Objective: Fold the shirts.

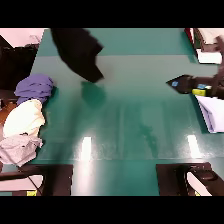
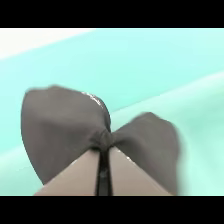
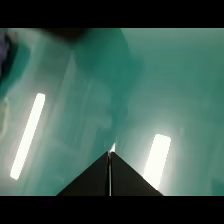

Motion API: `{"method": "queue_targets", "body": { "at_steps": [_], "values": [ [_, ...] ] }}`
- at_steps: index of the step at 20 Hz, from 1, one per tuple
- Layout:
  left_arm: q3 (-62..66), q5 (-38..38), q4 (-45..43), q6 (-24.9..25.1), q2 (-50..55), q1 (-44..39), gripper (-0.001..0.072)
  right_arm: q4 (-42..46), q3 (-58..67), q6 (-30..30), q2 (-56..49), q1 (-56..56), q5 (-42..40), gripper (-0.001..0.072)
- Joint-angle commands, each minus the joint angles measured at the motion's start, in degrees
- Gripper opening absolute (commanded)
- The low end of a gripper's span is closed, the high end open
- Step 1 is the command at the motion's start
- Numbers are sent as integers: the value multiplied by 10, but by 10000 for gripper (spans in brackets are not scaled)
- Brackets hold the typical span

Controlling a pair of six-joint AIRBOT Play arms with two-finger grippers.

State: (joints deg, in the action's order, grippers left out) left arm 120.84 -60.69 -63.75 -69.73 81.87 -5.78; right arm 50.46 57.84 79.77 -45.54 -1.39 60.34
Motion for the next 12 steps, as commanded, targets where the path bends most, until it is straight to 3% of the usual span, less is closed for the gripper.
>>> {"method": "queue_targets", "body": {
  "at_steps": [1,5,12],
  "values": [
    [3,-52,210,83,-101,-37,22,-1,0,14,58,-55,-24,21],
    [-22,-89,263,82,-113,-91,22,-58,0,12,80,-115,-4,22],
    [-311,-107,219,67,-67,-117,23,-59,1,12,45,-111,64,21]
  ]
}}
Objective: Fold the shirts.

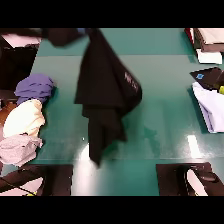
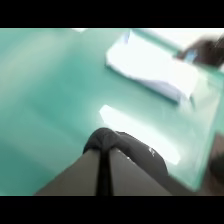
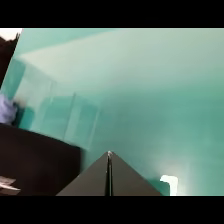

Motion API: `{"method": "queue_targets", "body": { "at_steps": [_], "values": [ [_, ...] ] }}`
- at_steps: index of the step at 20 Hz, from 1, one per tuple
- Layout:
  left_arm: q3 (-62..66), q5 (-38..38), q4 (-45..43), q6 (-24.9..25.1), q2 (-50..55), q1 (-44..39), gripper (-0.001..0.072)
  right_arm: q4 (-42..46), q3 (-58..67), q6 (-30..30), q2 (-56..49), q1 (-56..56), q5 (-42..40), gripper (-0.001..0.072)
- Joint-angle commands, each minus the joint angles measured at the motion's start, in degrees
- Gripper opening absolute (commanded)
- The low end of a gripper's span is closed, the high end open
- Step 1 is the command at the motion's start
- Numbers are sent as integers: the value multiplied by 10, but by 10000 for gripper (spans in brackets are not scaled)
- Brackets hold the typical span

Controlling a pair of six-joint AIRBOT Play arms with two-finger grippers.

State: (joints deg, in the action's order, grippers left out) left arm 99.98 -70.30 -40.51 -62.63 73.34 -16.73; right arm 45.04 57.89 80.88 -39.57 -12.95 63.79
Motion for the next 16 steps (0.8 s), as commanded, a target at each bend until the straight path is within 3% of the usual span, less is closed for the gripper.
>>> {"method": "queue_targets", "body": {
  "at_steps": [1,2,3,4,5,11,13,16],
  "values": [
    [-135,-5,-26,-5,33,-7,23,-5,0,0,-25,18,36,22],
    [-161,1,-48,-19,47,-7,34,-5,0,0,-37,33,39,22],
    [-174,3,-76,-37,60,-6,288,-5,0,0,-48,47,41,22],
    [-174,-10,-108,-69,71,-1,612,-5,0,0,-59,63,43,21],
    [-174,-25,-124,-94,73,11,678,-5,0,0,-68,79,44,22],
    [-184,-105,-123,-94,71,118,668,-4,0,0,-108,134,42,22],
    [-227,-78,-123,-89,71,122,668,-4,0,0,-116,139,41,22],
    [-322,-9,-78,-37,74,121,668,-4,0,0,-125,139,41,22]
  ]
}}
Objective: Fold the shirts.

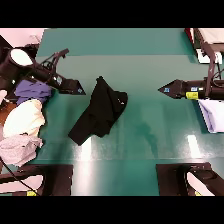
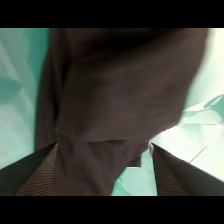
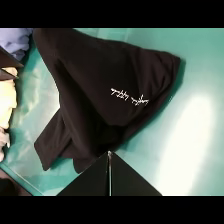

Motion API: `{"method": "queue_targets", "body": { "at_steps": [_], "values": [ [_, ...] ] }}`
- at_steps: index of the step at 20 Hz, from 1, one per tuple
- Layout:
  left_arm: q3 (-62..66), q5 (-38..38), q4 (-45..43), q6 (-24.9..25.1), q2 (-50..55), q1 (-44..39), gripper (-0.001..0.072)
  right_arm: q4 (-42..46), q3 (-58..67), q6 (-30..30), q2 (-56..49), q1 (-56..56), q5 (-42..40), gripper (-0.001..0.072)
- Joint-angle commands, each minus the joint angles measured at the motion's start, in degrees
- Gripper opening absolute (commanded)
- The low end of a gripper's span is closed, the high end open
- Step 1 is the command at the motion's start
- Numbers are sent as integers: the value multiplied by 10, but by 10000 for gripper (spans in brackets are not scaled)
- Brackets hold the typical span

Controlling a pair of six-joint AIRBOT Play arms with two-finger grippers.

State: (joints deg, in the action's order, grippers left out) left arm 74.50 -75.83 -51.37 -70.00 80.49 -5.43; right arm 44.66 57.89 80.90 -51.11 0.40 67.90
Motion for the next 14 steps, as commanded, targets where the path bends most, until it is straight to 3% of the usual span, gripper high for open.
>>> {"method": "queue_targets", "body": {
  "at_steps": [1,4,14],
  "values": [
    [-96,65,49,49,7,8,668,0,0,0,-10,5,-5,21],
    [-139,84,108,91,31,7,668,0,0,0,-9,5,-10,22],
    [-141,125,142,94,51,-9,667,0,0,0,-10,5,-10,21]
  ]
}}
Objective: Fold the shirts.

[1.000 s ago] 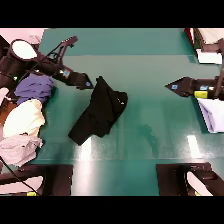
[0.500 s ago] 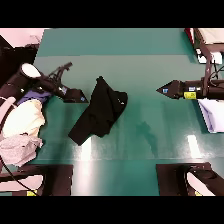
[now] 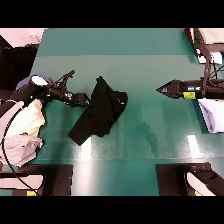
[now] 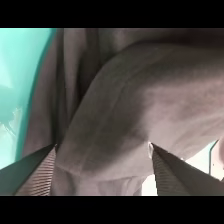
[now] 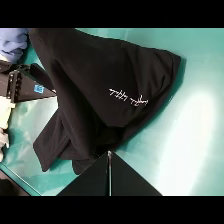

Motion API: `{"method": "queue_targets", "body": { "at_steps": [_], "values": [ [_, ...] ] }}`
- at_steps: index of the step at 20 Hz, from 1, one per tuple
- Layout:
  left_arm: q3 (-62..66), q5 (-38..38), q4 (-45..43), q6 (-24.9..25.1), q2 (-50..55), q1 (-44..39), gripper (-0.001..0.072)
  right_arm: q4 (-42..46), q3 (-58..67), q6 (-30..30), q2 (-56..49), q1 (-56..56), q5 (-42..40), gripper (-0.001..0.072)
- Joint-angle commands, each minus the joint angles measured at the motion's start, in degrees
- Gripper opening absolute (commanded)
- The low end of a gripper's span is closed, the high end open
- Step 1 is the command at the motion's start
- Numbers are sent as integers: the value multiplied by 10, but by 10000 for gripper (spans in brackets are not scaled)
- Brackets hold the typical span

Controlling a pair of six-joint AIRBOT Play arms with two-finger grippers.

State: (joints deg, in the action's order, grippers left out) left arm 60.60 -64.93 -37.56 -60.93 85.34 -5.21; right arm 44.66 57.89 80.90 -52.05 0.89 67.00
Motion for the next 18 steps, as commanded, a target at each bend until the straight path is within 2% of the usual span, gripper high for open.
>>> {"method": "queue_targets", "body": {
  "at_steps": [1,2,3,4,5,9,12,14,16,17,18],
  "values": [
    [-2,27,2,5,2,-23,667,0,0,0,0,0,0,22],
    [-2,39,3,5,2,-32,666,0,0,0,0,1,2,21],
    [-1,45,3,0,2,-34,532,0,0,0,0,0,3,22],
    [1,43,2,-6,2,-33,233,0,0,0,0,0,4,22],
    [9,33,-1,-5,2,-32,32,0,0,0,0,0,7,22],
    [112,-44,-93,-51,-32,-32,21,0,0,0,0,1,6,22],
    [235,-114,-182,-51,-97,-32,22,1,0,0,-10,1,7,22],
    [310,-145,-206,-51,-135,-32,22,0,0,0,-37,1,12,23],
    [365,-144,-208,-51,-168,-32,22,-1,0,0,-78,6,18,31],
    [385,-143,-209,-52,-177,-32,22,-1,0,0,-103,16,15,186],
    [401,-142,-208,-52,-183,-32,22,-1,0,0,-125,30,10,430]
  ]
}}
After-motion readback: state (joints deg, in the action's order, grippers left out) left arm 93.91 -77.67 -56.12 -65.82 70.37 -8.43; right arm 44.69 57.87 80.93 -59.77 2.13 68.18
